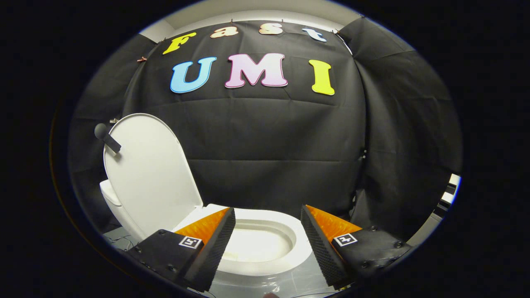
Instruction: Open the toilet lid.
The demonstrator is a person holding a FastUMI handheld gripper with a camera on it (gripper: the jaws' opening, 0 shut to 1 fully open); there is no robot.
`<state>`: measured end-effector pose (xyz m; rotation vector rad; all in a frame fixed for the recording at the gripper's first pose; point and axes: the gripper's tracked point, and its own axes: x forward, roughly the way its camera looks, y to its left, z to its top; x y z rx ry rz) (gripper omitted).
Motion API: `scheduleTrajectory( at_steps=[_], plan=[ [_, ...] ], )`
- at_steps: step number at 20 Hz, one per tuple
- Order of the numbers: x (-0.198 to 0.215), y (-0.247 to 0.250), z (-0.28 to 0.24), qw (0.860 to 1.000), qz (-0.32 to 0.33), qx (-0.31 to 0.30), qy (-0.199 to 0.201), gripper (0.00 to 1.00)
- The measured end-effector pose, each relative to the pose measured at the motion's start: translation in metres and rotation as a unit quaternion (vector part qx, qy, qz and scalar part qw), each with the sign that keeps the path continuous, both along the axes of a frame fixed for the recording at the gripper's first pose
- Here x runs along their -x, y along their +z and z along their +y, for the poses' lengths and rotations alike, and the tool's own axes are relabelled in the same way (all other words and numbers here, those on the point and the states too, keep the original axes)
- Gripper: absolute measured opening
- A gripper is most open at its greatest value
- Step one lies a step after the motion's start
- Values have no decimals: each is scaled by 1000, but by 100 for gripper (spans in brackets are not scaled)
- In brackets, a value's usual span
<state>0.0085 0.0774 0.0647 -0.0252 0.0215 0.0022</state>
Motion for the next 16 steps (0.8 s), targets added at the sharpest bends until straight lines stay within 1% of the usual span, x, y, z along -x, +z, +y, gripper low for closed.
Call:
scheduleTrajectory(
  at_steps=[6,10,16],
  plan=[
    [3,1,5,1000,-6,-8,8,99],
    [1,-1,0,1000,-2,-17,5,99],
    [-1,-5,1,1000,3,-15,8,99]
  ],
)
